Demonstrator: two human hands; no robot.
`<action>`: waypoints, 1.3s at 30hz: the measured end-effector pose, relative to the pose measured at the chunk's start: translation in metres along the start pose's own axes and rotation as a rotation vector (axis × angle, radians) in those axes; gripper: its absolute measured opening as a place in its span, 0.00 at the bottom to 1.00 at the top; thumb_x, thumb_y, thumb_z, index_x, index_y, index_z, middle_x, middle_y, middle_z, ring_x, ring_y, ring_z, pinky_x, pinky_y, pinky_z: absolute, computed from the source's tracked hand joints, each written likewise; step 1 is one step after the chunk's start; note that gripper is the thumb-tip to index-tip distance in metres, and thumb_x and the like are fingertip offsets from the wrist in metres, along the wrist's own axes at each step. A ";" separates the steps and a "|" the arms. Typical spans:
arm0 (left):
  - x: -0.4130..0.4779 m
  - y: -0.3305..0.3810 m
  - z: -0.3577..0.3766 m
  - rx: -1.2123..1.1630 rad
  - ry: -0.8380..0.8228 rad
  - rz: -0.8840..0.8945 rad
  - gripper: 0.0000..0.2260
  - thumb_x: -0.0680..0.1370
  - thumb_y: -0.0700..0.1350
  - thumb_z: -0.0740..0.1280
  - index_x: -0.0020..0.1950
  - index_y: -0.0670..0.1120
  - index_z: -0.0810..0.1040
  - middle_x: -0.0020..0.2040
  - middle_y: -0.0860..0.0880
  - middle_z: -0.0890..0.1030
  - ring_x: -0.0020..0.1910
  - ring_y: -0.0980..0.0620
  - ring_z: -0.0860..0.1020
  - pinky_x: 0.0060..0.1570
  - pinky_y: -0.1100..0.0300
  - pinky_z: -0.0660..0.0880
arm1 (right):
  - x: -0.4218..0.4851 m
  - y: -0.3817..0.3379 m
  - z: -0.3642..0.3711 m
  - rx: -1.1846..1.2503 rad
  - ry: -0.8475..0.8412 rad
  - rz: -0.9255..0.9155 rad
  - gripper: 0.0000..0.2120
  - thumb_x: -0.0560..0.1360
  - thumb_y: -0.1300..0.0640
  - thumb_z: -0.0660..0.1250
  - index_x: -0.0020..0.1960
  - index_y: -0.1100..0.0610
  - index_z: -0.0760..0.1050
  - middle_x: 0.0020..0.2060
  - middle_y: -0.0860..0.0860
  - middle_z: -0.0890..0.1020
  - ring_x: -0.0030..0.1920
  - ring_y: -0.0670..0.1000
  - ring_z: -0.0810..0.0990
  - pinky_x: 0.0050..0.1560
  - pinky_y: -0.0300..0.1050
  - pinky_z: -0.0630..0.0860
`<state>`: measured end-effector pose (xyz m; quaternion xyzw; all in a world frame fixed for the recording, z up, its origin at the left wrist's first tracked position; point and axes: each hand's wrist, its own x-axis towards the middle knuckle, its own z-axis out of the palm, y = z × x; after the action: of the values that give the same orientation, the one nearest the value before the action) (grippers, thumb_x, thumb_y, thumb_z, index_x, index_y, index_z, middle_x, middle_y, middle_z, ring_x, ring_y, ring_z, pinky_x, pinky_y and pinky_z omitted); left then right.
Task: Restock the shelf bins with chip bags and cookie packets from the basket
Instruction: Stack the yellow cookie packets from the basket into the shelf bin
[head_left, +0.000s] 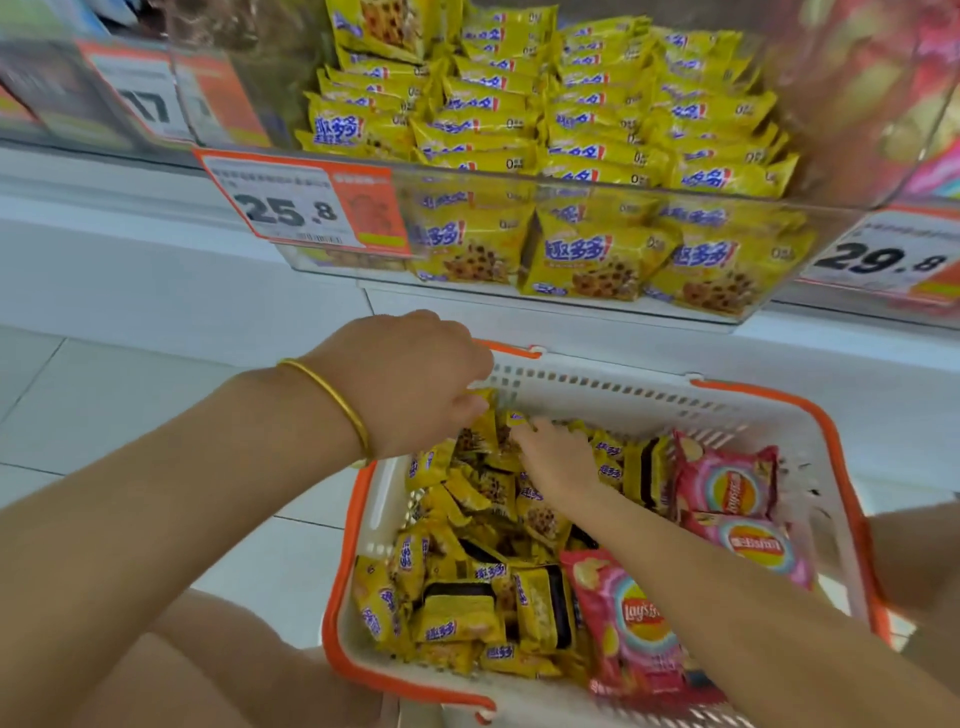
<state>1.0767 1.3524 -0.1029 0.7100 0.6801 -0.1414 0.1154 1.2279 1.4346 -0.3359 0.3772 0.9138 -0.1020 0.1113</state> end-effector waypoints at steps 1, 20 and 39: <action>0.002 0.001 -0.002 0.007 0.006 0.000 0.17 0.81 0.56 0.53 0.67 0.54 0.68 0.63 0.52 0.71 0.62 0.51 0.69 0.58 0.51 0.72 | -0.005 0.003 -0.009 0.129 0.081 0.010 0.08 0.77 0.62 0.61 0.53 0.53 0.73 0.53 0.52 0.76 0.47 0.53 0.77 0.44 0.46 0.73; -0.026 -0.020 -0.065 -1.068 0.245 0.075 0.14 0.66 0.54 0.71 0.50 0.52 0.79 0.43 0.43 0.81 0.39 0.50 0.79 0.39 0.58 0.78 | -0.109 -0.027 -0.259 1.238 0.144 -0.126 0.23 0.60 0.52 0.72 0.54 0.56 0.75 0.36 0.46 0.83 0.35 0.44 0.82 0.33 0.39 0.79; -0.007 -0.067 -0.037 -0.186 0.587 -0.280 0.41 0.68 0.61 0.30 0.67 0.52 0.71 0.68 0.50 0.71 0.72 0.50 0.62 0.71 0.50 0.54 | 0.120 -0.083 -0.332 0.554 0.630 -0.070 0.18 0.72 0.59 0.72 0.49 0.54 0.63 0.51 0.54 0.72 0.44 0.52 0.70 0.43 0.43 0.65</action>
<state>1.0112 1.3626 -0.0637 0.6064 0.7854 0.1174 -0.0414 1.0434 1.5467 -0.0441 0.3745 0.8533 -0.2271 -0.2828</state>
